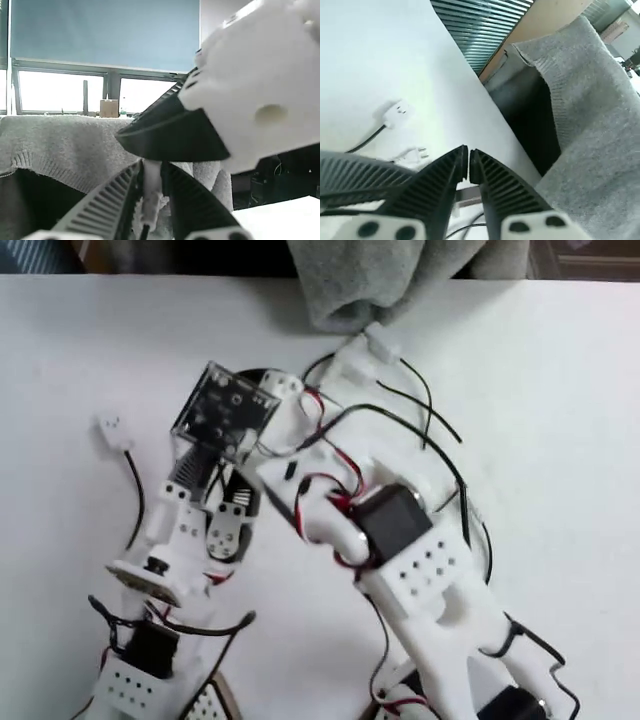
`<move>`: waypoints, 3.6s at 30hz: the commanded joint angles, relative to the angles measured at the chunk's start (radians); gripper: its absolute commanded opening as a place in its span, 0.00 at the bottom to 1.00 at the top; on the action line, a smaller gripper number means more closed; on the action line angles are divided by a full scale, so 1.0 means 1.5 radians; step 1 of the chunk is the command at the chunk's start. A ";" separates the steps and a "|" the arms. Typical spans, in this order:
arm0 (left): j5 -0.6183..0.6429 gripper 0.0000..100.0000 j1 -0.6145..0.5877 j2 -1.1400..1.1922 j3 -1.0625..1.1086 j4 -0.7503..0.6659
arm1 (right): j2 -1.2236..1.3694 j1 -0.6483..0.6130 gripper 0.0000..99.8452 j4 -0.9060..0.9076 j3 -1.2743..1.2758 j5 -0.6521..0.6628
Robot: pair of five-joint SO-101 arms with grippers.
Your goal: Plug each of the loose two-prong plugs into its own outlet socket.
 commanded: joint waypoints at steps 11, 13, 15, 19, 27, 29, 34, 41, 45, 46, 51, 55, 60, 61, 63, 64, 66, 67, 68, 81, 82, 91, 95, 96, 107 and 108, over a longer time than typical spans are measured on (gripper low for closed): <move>0.003 0.02 -0.008 -0.010 -0.023 -0.012 | -0.005 0.182 0.02 -0.021 -0.003 0.010; 0.003 0.02 -0.008 -0.010 -0.023 -0.011 | -0.033 0.183 0.02 -0.008 -0.005 0.010; 0.003 0.02 -0.008 -0.010 -0.023 -0.002 | -0.070 0.183 0.02 0.016 -0.005 0.010; 0.003 0.02 -0.009 -0.007 -0.063 0.121 | -0.137 0.191 0.02 0.111 -0.001 0.006; 0.001 0.03 -0.010 -0.006 -0.166 0.336 | -0.195 0.293 0.02 0.282 0.054 0.003; 0.002 0.03 -0.023 -0.006 -0.166 0.345 | -0.209 0.319 0.02 0.292 0.105 0.003; 0.000 0.03 -0.052 -0.005 -0.183 0.350 | -0.255 0.362 0.02 0.280 0.268 0.003; -0.016 0.03 -0.048 0.234 -0.293 0.348 | -0.331 0.362 0.02 0.177 0.501 -0.039; -0.081 0.03 -0.047 0.433 -0.432 0.359 | -0.363 0.362 0.02 0.137 0.582 -0.091; -0.091 0.03 -0.047 0.472 -0.471 0.373 | -0.368 0.363 0.02 0.124 0.597 -0.091; -0.167 0.03 -0.024 0.676 -0.660 0.506 | -0.379 0.371 0.02 0.079 0.680 -0.095; -0.229 0.03 0.014 0.851 -0.796 0.608 | -0.376 0.455 0.02 0.031 0.725 -0.131; -0.230 0.03 0.038 1.041 -0.974 0.708 | -0.374 0.560 0.02 0.018 0.758 -0.136; -0.231 0.03 0.042 1.077 -1.011 0.730 | -0.378 0.574 0.02 0.018 0.767 -0.135; -0.233 0.03 0.050 1.148 -1.087 0.777 | -0.379 0.602 0.02 0.021 0.780 -0.119; -0.244 0.03 0.055 1.184 -1.127 0.804 | -0.379 0.613 0.02 0.021 0.787 -0.103; -0.280 0.03 0.067 1.259 -1.208 0.861 | -0.379 0.636 0.02 0.021 0.804 -0.079; -0.291 0.03 0.074 1.297 -1.251 0.891 | -0.379 0.646 0.02 0.021 0.812 -0.070; -0.295 0.03 0.080 1.334 -1.296 0.922 | -0.379 0.655 0.02 0.021 0.818 -0.060; -0.288 0.03 0.105 1.717 -1.819 1.265 | -0.379 0.686 0.02 0.027 0.829 -0.041; -0.292 0.03 0.108 1.720 -1.819 1.264 | -0.379 0.686 0.02 0.027 0.829 -0.041; -0.305 0.03 0.176 1.735 -1.819 1.261 | -0.379 0.686 0.02 0.026 0.830 -0.041; -0.247 0.03 0.155 1.775 -1.826 1.252 | -0.379 0.683 0.02 0.026 0.830 -0.040; -0.241 0.03 0.146 1.782 -1.826 1.248 | -0.379 0.683 0.02 0.026 0.830 -0.040; -0.245 0.03 0.116 1.800 -1.845 1.242 | -0.379 0.682 0.02 0.025 0.830 -0.043; -0.260 0.03 0.113 1.800 -1.847 1.247 | -0.379 0.682 0.02 0.024 0.830 -0.044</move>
